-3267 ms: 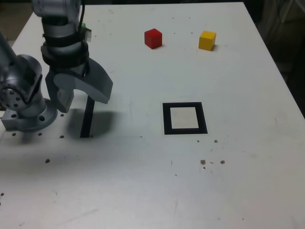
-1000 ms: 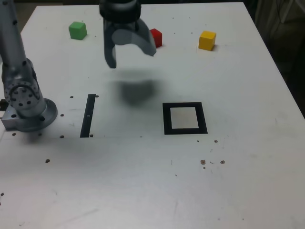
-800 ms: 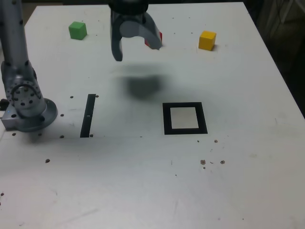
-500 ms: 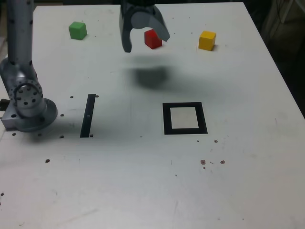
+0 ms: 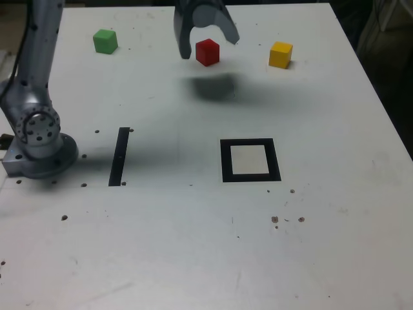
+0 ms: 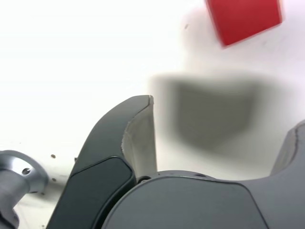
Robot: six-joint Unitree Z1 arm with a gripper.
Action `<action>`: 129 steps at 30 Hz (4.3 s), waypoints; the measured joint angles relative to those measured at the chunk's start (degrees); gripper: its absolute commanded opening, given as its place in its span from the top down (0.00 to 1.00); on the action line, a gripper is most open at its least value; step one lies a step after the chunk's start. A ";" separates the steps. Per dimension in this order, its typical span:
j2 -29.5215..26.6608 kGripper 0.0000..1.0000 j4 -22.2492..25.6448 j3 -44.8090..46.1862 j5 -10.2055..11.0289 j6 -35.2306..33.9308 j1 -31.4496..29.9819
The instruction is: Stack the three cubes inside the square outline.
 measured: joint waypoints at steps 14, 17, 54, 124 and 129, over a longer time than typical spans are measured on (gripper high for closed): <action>7.00 0.05 4.90 -10.79 -0.09 1.19 4.03; 8.14 0.05 5.45 -12.07 -0.41 1.19 5.20; 10.52 0.05 11.87 -18.44 -2.50 -15.55 7.32; 17.03 0.61 8.29 -19.91 -2.80 -12.43 6.41; 13.70 0.61 6.23 -15.82 -2.79 -12.28 4.65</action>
